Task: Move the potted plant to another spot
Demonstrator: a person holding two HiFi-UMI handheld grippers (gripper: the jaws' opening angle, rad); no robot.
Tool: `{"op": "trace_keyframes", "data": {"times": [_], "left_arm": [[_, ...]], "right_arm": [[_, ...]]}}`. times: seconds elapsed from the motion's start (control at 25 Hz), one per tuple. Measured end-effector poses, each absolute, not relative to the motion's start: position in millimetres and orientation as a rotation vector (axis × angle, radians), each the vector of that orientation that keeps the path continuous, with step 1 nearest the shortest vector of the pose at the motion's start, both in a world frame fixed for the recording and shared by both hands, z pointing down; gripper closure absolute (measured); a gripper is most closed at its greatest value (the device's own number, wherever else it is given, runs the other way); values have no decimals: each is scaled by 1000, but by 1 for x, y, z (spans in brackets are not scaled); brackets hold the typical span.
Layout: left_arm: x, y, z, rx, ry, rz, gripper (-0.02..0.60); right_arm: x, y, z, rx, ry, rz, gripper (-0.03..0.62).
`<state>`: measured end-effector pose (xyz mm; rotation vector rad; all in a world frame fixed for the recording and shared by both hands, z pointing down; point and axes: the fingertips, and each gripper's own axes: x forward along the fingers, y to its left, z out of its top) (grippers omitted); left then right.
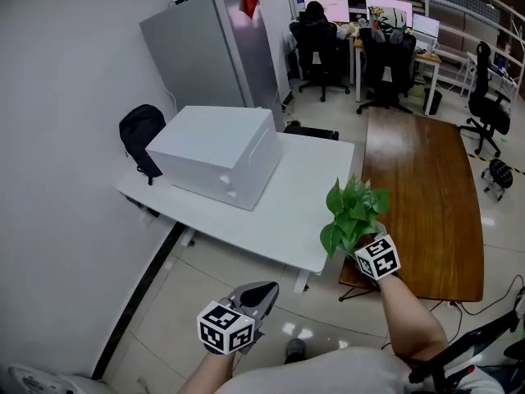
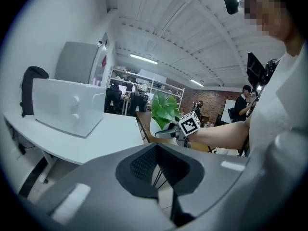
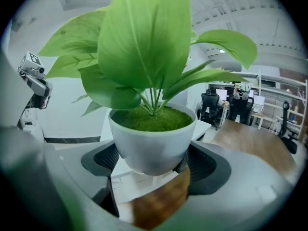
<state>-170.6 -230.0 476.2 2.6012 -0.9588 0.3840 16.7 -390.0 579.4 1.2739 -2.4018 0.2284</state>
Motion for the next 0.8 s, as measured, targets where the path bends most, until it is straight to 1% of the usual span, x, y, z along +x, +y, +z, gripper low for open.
{"op": "trace_keyframes", "data": {"times": [0.32,0.8], "left_arm": [[-248,-263,490,2559,-1024,431,586],[-298,-295,503,2513,-1071,447,586]], "right_arm": [[-84,-438,594,1165,-2457,198,157],[-150,-477,622,1068,-2466,218,157]]}}
